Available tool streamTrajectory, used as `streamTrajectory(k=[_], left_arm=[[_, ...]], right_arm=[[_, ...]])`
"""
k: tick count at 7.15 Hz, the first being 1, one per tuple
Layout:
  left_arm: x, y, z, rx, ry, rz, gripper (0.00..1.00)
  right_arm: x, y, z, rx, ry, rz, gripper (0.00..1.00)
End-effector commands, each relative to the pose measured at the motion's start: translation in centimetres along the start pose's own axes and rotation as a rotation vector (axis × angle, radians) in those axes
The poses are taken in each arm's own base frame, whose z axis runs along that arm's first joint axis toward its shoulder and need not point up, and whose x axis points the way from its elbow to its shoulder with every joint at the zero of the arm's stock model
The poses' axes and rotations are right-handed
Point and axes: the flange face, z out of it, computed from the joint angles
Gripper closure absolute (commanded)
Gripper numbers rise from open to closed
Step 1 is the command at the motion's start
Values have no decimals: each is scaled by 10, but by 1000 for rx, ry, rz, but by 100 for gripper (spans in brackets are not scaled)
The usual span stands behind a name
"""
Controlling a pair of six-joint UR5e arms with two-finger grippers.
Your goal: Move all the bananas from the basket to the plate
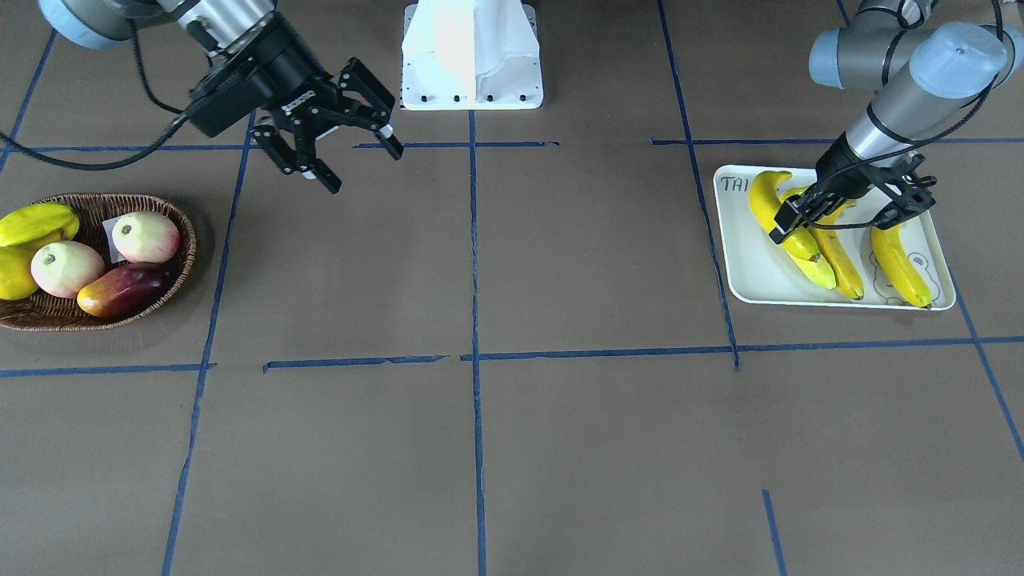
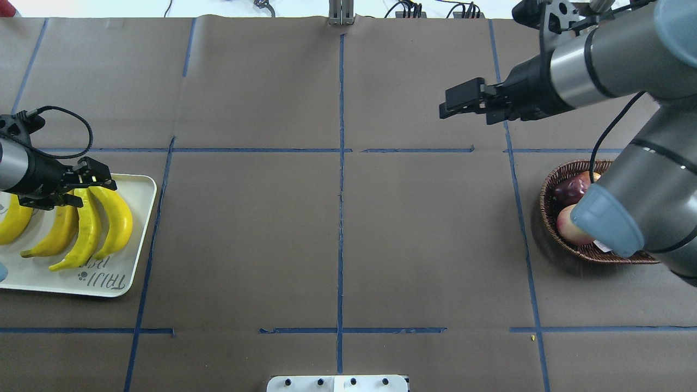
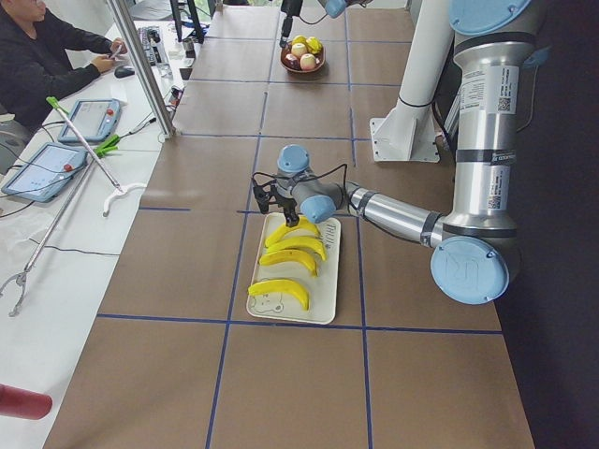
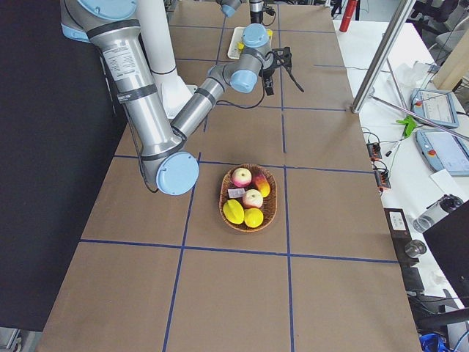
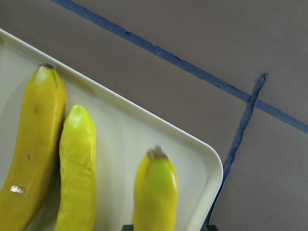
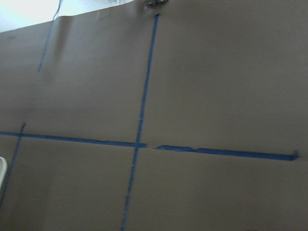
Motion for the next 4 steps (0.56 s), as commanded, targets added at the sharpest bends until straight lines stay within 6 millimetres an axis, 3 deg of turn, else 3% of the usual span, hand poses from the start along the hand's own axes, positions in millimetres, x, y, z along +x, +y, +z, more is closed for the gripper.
streamTrajectory(k=[1,2,4], left_arm=[[-25,-13,-8,17,-22,91,1],[-53,-32,-26,28,-36,174,0],[-117,-98,-100,4,-81,321,0]], right_arm=[[129,-32,-57,-123,194,-168,0],[198,-31,-82,-155,261,-226,0],[337,-36,-111,-230,228,-263,0]])
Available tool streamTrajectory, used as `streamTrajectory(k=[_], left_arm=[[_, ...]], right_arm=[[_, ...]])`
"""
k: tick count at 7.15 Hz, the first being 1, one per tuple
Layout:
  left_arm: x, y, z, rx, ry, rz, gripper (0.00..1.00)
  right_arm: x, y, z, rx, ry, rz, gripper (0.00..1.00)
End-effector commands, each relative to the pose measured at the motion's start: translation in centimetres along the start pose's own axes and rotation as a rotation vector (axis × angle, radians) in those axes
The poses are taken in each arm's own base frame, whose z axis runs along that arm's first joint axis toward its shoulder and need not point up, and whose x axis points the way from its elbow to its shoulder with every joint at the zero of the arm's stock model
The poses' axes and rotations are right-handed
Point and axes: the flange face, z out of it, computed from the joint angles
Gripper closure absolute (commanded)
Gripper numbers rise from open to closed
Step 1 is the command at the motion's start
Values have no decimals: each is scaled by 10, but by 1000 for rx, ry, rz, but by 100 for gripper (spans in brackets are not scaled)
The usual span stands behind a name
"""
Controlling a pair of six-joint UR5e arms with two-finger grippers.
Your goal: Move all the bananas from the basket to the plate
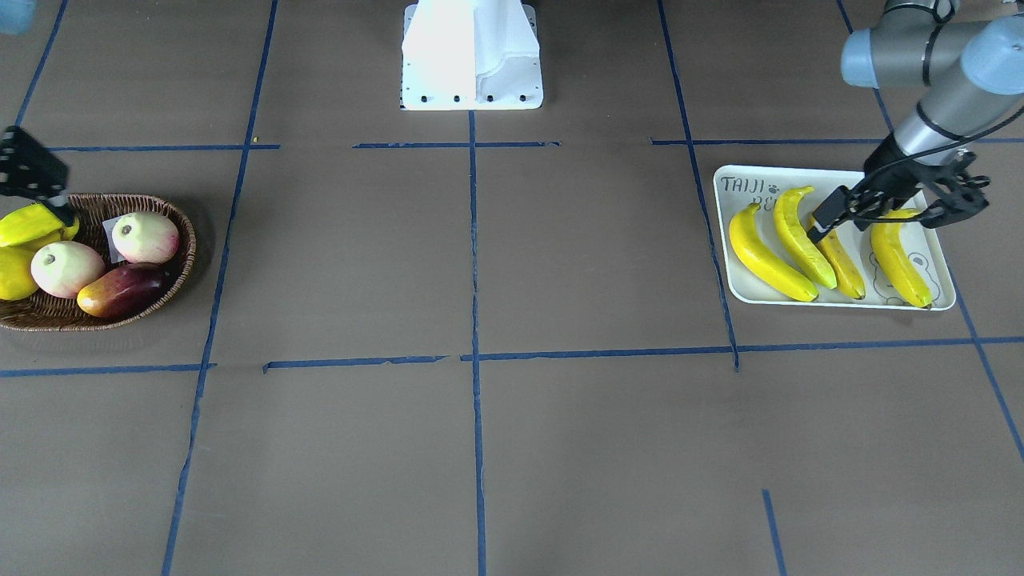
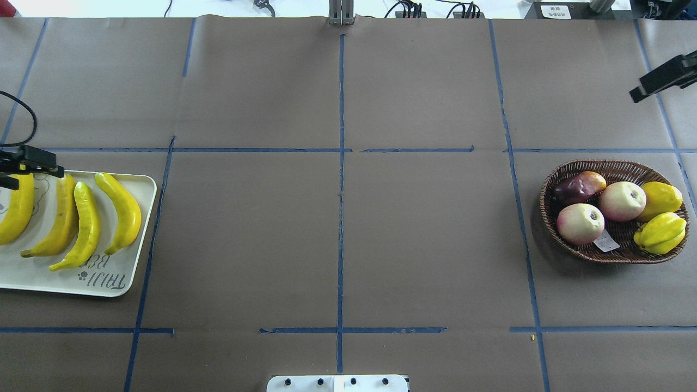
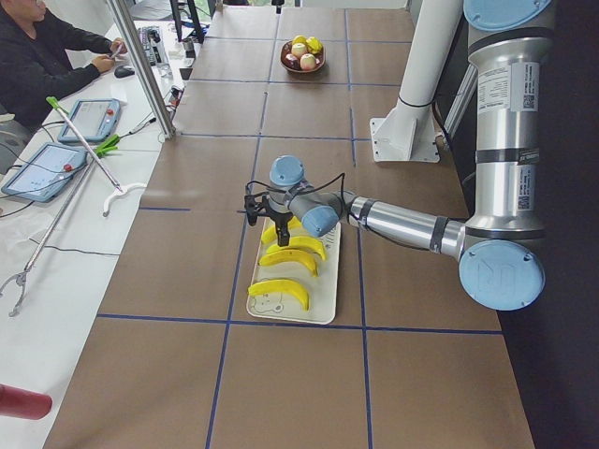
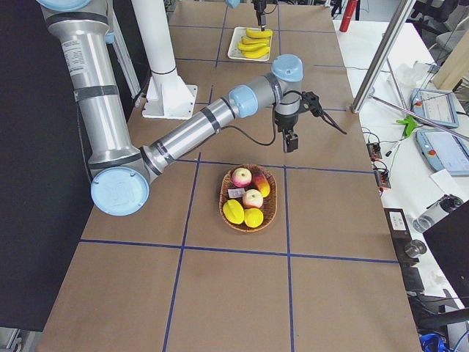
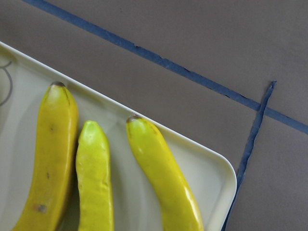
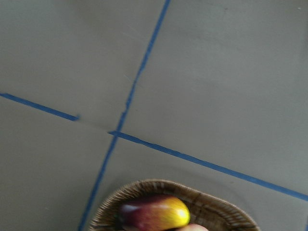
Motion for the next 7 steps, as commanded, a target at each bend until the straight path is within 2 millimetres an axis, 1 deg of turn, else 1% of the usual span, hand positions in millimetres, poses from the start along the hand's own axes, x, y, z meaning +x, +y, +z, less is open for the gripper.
streamTrajectory(k=[1,2,3,4,5,6,7], left_arm=[[-99,-41,-69,-28,-77,178,0],[-143,-49,-99,-49,-114,222,0],[-181,-48,-119,-81,-131,254,0],[-207,-47,-129,-116,-135,260,0],[-214,-42,-126,-136,-135,239,0],[-227,-38,-113,-166,-101,201,0],[-236,-37,-98,-189,-4,162,0]], right_arm=[[137,63,25,-73,-83,-5,0],[164,81,35,-89,-100,17,0],[177,89,47,-114,-105,55,0],[181,86,50,-119,-99,54,0],[179,84,49,-116,-98,50,0],[179,86,48,-117,-96,55,0],[187,91,54,-133,-81,69,0]])
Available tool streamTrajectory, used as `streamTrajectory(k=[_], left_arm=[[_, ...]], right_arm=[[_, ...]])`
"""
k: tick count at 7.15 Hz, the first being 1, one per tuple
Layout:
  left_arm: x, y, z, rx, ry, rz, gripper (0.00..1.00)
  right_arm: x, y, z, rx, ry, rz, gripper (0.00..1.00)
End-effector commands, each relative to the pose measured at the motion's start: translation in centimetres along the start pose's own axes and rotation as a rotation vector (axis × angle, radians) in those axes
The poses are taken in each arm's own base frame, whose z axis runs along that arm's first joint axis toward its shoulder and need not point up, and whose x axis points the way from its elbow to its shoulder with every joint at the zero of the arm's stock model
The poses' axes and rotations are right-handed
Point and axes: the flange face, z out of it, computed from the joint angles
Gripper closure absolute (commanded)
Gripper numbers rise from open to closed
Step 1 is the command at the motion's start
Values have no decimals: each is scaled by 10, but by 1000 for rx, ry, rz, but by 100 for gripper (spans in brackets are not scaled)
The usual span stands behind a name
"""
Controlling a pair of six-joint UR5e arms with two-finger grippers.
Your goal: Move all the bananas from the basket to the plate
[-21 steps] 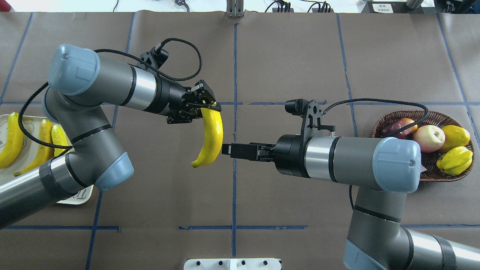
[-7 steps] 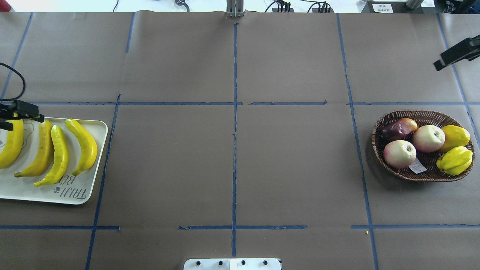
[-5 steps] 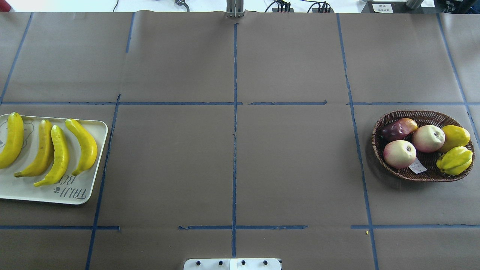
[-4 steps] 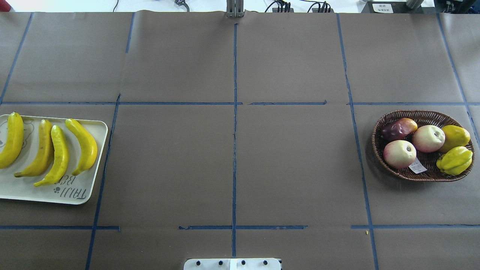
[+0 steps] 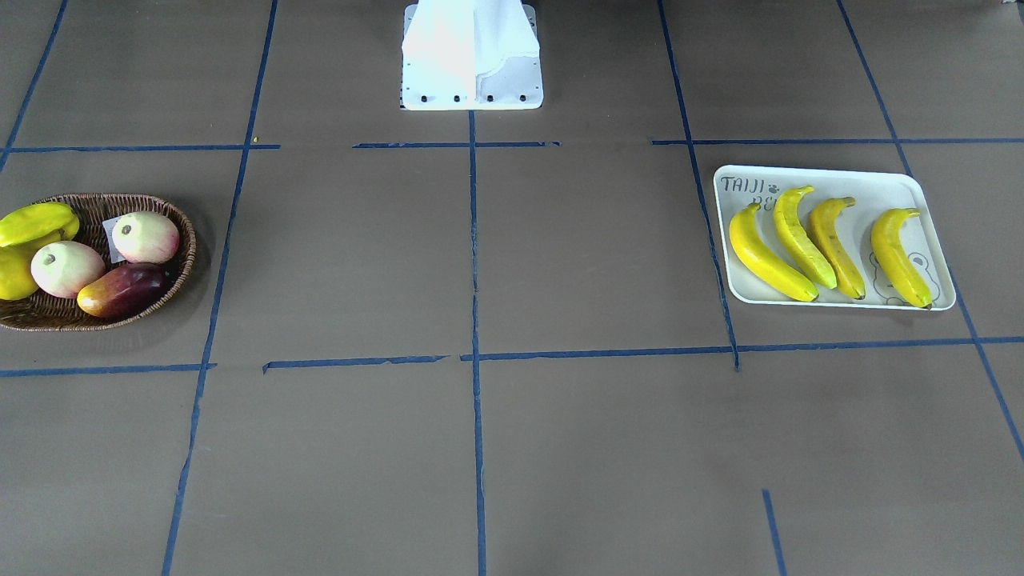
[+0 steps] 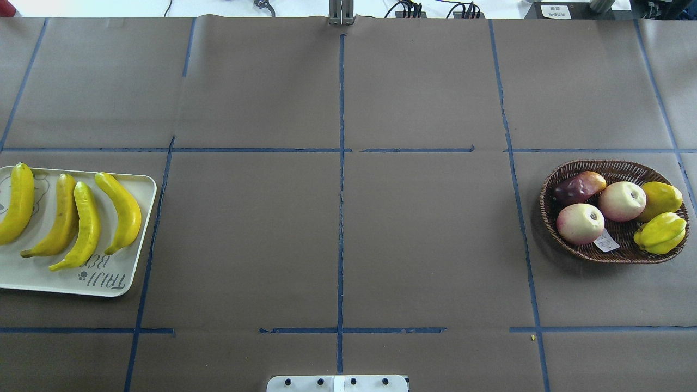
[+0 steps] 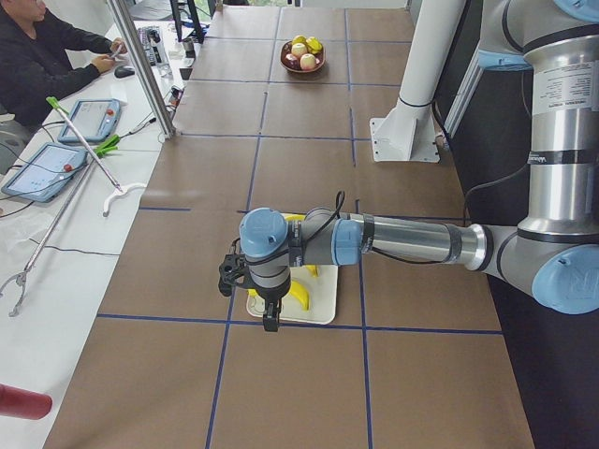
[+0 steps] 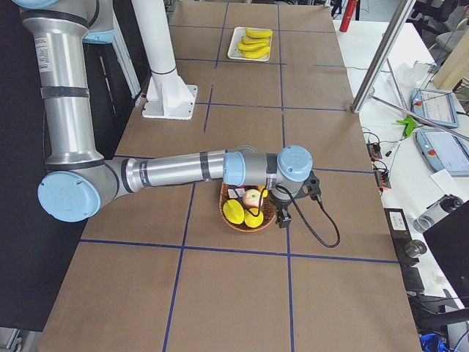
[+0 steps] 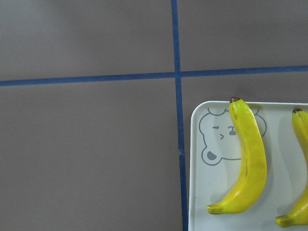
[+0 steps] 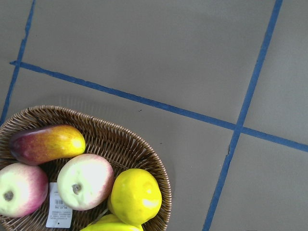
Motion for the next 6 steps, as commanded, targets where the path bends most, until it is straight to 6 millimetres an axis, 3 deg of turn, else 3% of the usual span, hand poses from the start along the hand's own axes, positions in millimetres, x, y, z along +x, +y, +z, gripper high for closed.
streamTrajectory(k=[1,3,5,6], left_arm=[[-11,2,17,-22,101,-43,0],[-11,2,17,-23,99,-46,0],[-14,2,20,-27,100,-48,0],[-14,2,20,-27,100,-48,0]], right_arm=[[14,6,0,-13,45,23,0],[45,20,0,-17,43,97,0],[61,37,-7,-3,47,135,0],[75,66,4,-22,38,176,0]])
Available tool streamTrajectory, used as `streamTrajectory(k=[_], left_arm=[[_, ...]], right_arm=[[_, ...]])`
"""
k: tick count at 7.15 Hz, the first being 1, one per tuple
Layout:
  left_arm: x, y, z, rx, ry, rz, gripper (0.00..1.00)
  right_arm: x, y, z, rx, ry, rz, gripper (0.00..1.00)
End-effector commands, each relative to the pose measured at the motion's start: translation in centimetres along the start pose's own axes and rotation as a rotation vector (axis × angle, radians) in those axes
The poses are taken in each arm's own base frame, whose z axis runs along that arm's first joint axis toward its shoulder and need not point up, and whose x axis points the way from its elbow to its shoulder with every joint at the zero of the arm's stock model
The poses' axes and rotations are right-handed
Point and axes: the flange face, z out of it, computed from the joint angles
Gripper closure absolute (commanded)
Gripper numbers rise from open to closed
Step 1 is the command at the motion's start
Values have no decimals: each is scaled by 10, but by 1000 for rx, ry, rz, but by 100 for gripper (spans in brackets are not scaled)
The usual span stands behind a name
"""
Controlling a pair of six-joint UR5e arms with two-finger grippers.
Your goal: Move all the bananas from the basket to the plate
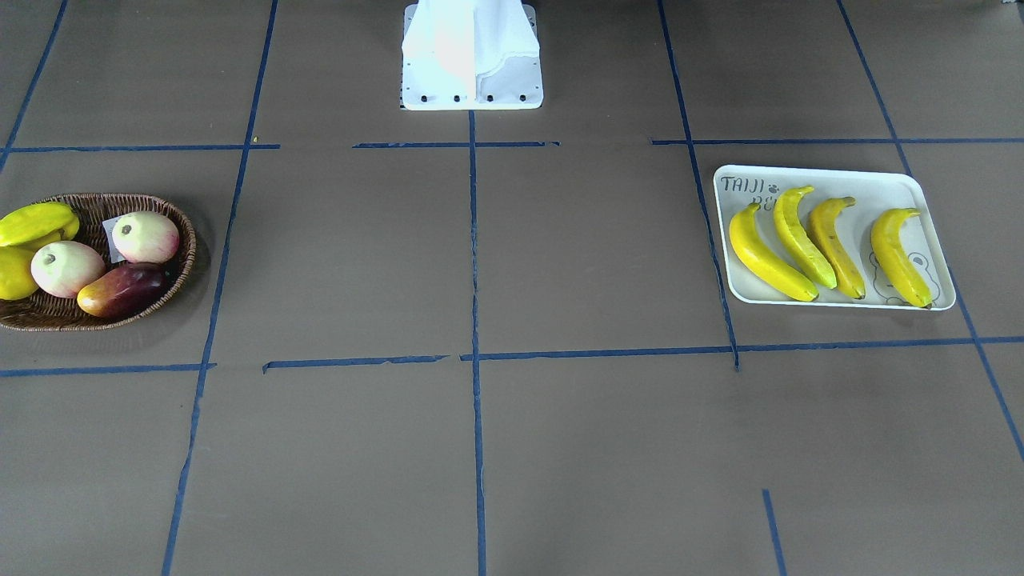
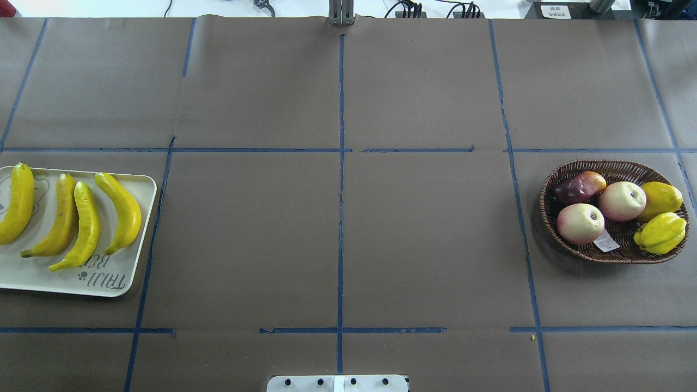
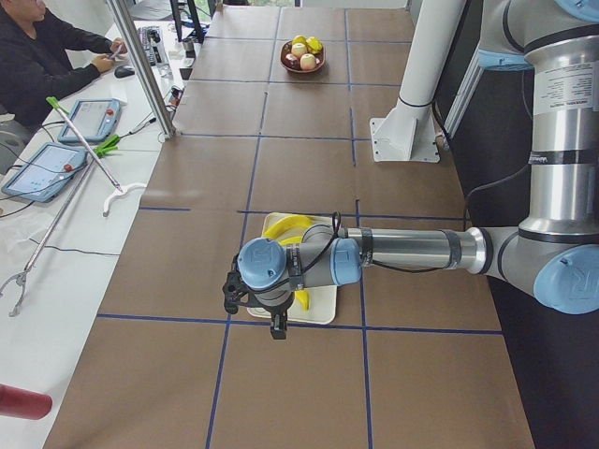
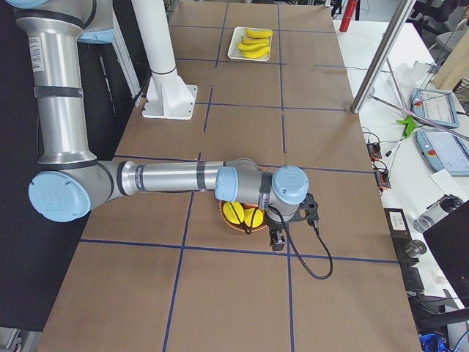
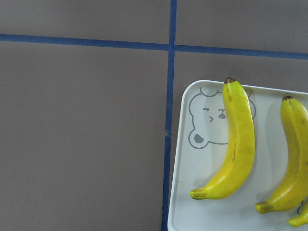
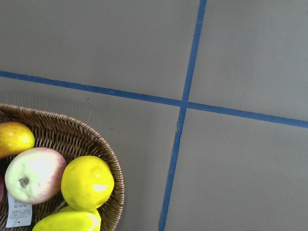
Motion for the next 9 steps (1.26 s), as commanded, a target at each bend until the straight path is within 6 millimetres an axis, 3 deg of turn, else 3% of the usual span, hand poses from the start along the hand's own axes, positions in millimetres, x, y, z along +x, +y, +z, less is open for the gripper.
streamTrajectory(k=[1,3,9], left_arm=[[0,0,0,0,1,-2,0],[0,0,0,0,2,-2,0],[0,0,0,0,1,0,0]], right_arm=[[27,37,4,0,-10,69,0],[26,54,-1,12,-5,75,0],[27,55,1,9,-4,75,0]])
